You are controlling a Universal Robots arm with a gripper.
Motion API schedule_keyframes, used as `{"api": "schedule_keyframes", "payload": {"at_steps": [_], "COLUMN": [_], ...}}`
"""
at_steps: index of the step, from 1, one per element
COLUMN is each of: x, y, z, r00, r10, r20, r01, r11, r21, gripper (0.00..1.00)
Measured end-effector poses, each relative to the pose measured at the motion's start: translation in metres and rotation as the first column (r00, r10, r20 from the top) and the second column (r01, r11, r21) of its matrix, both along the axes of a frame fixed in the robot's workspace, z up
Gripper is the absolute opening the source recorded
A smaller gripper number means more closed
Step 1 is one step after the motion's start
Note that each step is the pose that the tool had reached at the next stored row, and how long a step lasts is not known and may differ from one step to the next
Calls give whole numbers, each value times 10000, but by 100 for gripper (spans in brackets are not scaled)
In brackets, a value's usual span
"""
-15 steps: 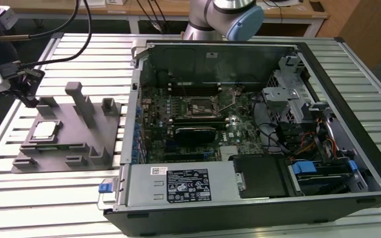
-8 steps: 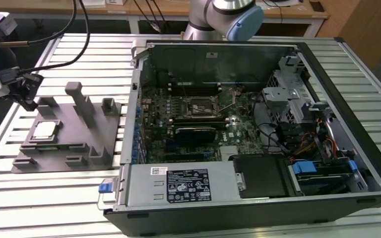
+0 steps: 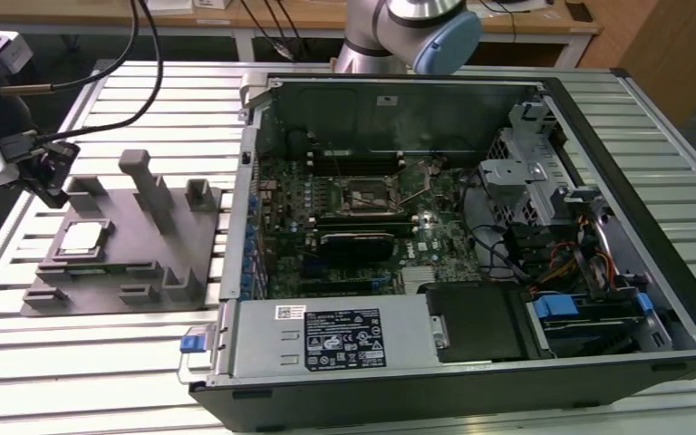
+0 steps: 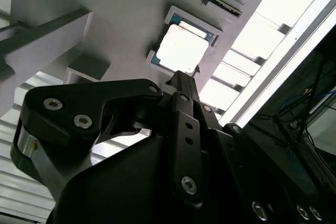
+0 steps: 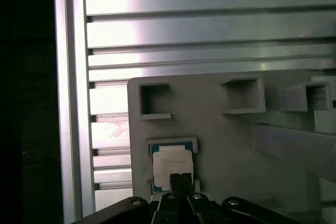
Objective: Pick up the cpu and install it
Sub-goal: 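Pick up the cpu and move it towards the insertion slot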
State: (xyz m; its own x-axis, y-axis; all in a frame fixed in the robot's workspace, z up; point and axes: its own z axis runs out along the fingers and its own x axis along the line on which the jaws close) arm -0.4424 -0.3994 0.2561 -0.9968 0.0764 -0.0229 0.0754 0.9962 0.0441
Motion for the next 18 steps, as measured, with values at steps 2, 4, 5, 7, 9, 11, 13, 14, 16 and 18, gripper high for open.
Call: {"api": "schedule_keyframes", "payload": {"at_steps": [2, 4, 5, 7, 9, 11, 13, 14, 16, 18], "x": [-14, -24, -27, -31, -32, -32, -32, -31, -32, -30], "y": [0, 0, -1, -1, -3, -9, -15, -19, -27, -32], "z": [-28, -60, -76, -105, -130, -158, -186, -200, -227, -251], "r00": [10000, 10000, 10000, 10000, 10000, 10000, 10000, 10000, 10000, 10000], "r10": [-1, 1, 1, 1, -1, 0, 0, 1, 0, 0], "r20": [0, 3, 2, 1, 1, -1, -5, -8, -13, -20], "r01": [1, -1, -1, -1, 1, 0, 0, -1, 0, 0], "r11": [10000, 10000, 10000, 10000, 10000, 10000, 10000, 10000, 10000, 10000], "r21": [0, 2, 1, 1, 1, 0, 1, 0, 0, 0], "gripper": [11, 11, 11, 11, 11, 11, 11, 11, 11, 11]}}
